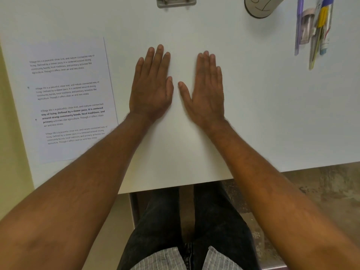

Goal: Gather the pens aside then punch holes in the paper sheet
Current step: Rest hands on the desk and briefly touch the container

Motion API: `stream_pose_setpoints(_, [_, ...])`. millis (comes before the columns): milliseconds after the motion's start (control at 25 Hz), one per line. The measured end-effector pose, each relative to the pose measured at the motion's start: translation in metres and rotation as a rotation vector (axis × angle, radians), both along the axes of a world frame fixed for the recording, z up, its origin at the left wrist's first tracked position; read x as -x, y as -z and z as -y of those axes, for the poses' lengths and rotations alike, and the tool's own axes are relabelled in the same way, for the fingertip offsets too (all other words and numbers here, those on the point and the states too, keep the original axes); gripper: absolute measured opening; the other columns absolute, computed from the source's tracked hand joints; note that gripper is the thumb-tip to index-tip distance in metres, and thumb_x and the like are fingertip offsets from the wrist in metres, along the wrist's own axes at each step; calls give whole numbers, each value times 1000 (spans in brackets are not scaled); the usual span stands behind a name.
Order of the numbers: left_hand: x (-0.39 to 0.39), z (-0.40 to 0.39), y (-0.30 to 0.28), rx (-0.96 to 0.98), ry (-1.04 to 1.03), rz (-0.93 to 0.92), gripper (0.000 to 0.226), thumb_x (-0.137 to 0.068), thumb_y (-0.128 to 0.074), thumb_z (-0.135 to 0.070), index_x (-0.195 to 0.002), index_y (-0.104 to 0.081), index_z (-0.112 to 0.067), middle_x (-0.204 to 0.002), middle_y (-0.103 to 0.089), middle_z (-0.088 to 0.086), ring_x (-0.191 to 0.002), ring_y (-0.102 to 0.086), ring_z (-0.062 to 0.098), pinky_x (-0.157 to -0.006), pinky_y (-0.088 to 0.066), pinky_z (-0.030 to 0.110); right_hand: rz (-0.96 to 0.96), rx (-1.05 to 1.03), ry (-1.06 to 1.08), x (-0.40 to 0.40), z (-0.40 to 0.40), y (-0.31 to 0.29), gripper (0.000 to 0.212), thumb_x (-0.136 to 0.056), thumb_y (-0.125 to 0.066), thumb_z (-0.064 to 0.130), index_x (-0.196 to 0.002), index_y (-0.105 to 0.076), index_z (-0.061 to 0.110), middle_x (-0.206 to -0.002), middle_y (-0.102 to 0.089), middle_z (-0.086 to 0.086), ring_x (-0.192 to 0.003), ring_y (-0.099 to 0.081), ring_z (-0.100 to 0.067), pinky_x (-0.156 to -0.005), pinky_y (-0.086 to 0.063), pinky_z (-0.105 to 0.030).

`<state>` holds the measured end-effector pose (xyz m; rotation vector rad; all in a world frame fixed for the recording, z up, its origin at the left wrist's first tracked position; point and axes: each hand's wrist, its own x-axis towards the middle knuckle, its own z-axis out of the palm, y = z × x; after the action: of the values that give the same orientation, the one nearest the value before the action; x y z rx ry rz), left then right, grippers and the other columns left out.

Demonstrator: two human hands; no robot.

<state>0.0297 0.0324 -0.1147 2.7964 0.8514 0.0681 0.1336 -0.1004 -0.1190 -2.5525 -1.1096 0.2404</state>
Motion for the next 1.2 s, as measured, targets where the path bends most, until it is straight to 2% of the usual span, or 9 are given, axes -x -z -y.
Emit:
stream_pose_setpoints(160, [0,0,-2,3,0,-2,60,-108,-28,-31,-165,-23,-12,-174,-18,9,-162,-14,27,-132,-12,46,-236,-180,-186,-10,-6,-8,66,-109,-44,23,-164,-14,1,-173,-18,-13,-161,-17,-19,-132,-16,-34])
stream_pose_setpoints(240, [0,0,-2,8,-1,0,60,-107,-28,-30,-165,-24,-11,-174,-18,9,-162,-14,27,-132,-13,47,-516,-494,-14,-13,-3,-18,62,-108,-39,7,-164,-13,3,-172,-19,-14,-155,-29,-6,-127,-29,-25])
stream_pose_setpoints(320, [0,1,-1,11,-5,-1,61,-107,-28,-30,-165,-23,-11,-174,-18,9,-162,-14,28,-132,-12,47,-572,-653,262,-12,12,-22,63,-104,-34,0,-163,-15,6,-171,-24,-14,-150,-38,-6,-123,-33,-21])
stream_pose_setpoints(440, [0,1,-1,19,-3,2,61,-107,-28,-30,-165,-23,-11,-174,-18,9,-162,-14,28,-132,-13,47,-338,-358,436,4,41,-19,67,-102,-42,11,-164,-18,7,-172,-22,-9,-159,-23,-18,-130,-21,-29])
stream_pose_setpoints(520, [0,0,-1,20,-4,1,61,-108,-28,-31,-165,-23,-11,-174,-18,9,-162,-14,28,-133,-12,47,-129,-44,349,23,50,-12,69,-107,-44,31,-164,-15,3,-173,-15,-14,-162,-12,-28,-133,-12,-42])
stream_pose_setpoints(600, [0,-1,0,17,-4,-1,61,-108,-27,-32,-165,-23,-11,-174,-18,9,-162,-14,28,-132,-13,47,-50,75,247,32,46,-7,73,-108,-38,44,-164,-15,3,-173,-12,-17,-162,-7,-33,-133,-8,-47])
stream_pose_setpoints(760, [0,0,1,19,-4,8,61,-108,-28,-32,-165,-23,-11,-174,-19,10,-162,-14,28,-132,-14,47,-60,-29,162,13,27,-4,69,-106,-47,51,-159,-35,8,-171,-24,-13,-161,-15,-32,-132,-12,-44])
stream_pose_setpoints(920, [0,0,1,19,-4,0,61,-108,-29,-32,-165,-22,-11,-174,-18,9,-162,-14,28,-133,-14,47,-146,-259,259,1,9,-5,43,-98,-69,37,-131,-64,9,-153,-49,-11,-149,-37,-31,-123,-34,-43])
stream_pose_setpoints(1200, [0,-2,0,12,4,-9,61,-107,-27,-31,-165,-23,-11,-174,-18,10,-162,-14,29,-132,-14,47,-235,-350,406,-2,0,-8,11,-97,-69,21,-103,-73,14,-143,-55,-1,-139,-42,-17,-113,-45,-38])
